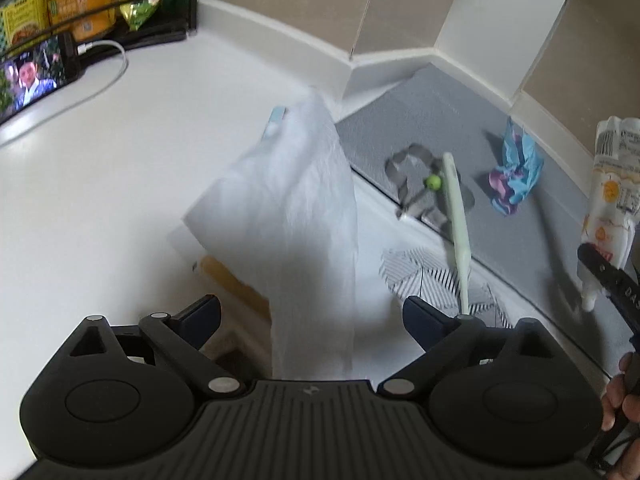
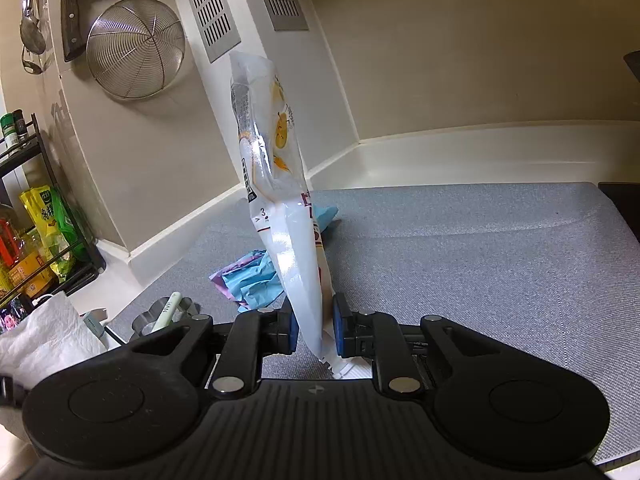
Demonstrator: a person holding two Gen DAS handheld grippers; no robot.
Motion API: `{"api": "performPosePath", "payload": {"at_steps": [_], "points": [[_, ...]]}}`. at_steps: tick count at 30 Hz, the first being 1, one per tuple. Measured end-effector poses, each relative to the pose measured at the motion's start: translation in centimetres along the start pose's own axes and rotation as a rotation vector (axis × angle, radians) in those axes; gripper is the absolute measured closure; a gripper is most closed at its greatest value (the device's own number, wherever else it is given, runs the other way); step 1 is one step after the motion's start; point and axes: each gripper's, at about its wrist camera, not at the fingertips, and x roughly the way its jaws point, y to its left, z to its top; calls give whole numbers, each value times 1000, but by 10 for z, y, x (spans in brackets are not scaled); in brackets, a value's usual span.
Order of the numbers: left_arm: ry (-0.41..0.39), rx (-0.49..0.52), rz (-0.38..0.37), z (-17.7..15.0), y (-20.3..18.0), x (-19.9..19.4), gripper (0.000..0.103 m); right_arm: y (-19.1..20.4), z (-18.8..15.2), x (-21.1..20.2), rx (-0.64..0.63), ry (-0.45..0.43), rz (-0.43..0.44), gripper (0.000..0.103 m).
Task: Collect trash
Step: 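Close the left gripper on the white tissue and lift it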
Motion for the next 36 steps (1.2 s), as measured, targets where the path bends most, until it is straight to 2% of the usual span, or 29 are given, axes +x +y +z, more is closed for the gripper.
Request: {"api": "performPosePath", "payload": {"at_steps": [2,5,6,9,12,16,20,22,24,26,30,36], "points": [[-15,16,14,-5,-1,-2,8,0,0,0,-3,0,1,85],[-41,29,45,-4,-6,-8,41,0,-1,0,-9,0,1,85],[-49,21,55,-3,-6,-10,58,0,-1,0,-10,0,1,85],[-53,7,80,2,-5,-16,86,0,-1,0,-13,0,0,85],[-52,-26,48,6,2,-25,91,0,-1,0,-16,-4,1,85],[-67,-32,16,11,5,-40,94,0,-2,0,-15,-4,1,85],[-81,15,65,13,4,-44,94,1,-2,-1,-20,-8,5,85],[-80,-1,94,15,11,-41,94,1,-2,-1,-24,-10,6,85],[-84,-19,101,15,20,-41,102,0,-3,-2,-24,-10,6,85],[-93,-22,103,14,24,-43,102,0,-2,-1,-23,-10,7,85],[-155,25,106,11,18,-60,102,0,-3,-3,-22,-24,9,85],[-292,76,40,22,-2,-103,103,1,-2,-7,-23,-55,24,85]]}}
